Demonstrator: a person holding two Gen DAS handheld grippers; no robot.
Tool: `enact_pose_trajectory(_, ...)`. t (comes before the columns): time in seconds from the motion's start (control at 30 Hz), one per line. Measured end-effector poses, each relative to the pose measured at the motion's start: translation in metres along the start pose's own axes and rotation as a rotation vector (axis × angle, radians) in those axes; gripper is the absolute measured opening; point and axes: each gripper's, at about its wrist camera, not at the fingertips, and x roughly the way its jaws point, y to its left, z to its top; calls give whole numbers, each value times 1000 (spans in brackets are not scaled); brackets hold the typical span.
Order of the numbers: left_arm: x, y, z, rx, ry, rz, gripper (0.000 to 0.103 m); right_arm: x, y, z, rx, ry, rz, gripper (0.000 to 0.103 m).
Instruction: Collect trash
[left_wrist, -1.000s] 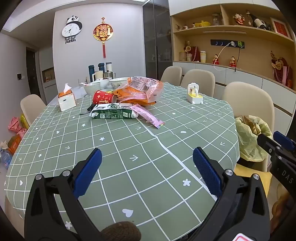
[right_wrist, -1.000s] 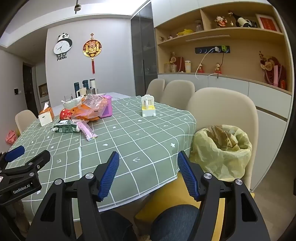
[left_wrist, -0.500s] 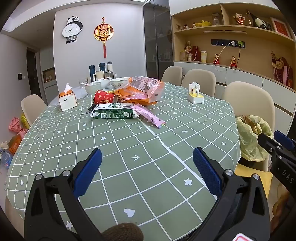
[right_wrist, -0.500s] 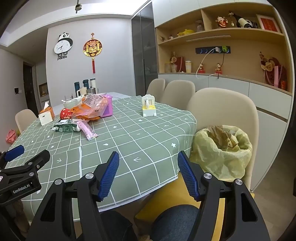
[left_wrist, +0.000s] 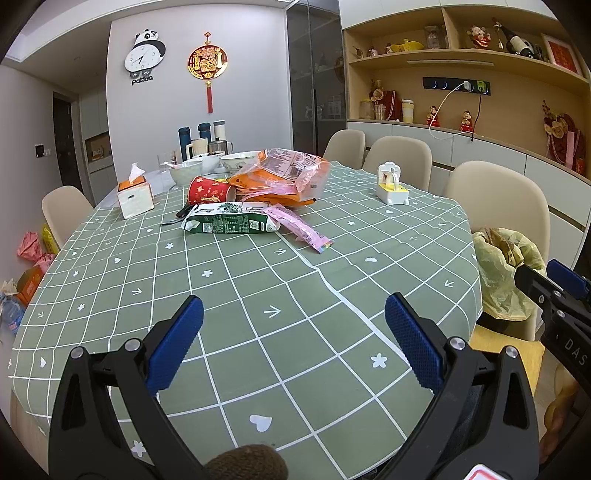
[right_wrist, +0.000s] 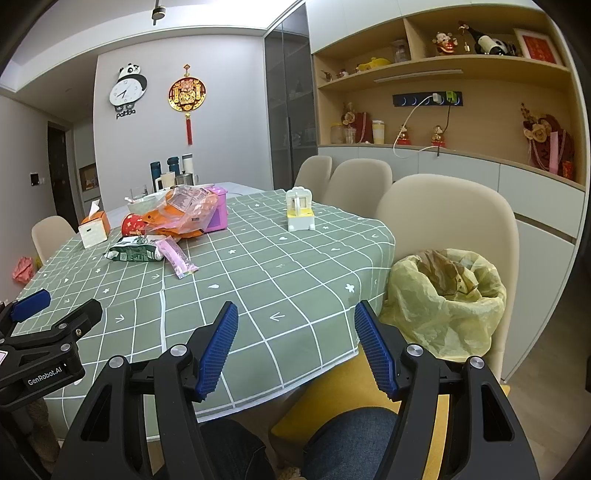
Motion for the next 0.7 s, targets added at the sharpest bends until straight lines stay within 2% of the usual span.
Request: enact_pose_trajectory(0.7,0,1,-1,1,0,-2,94,2,3,0,-4,5,2,62)
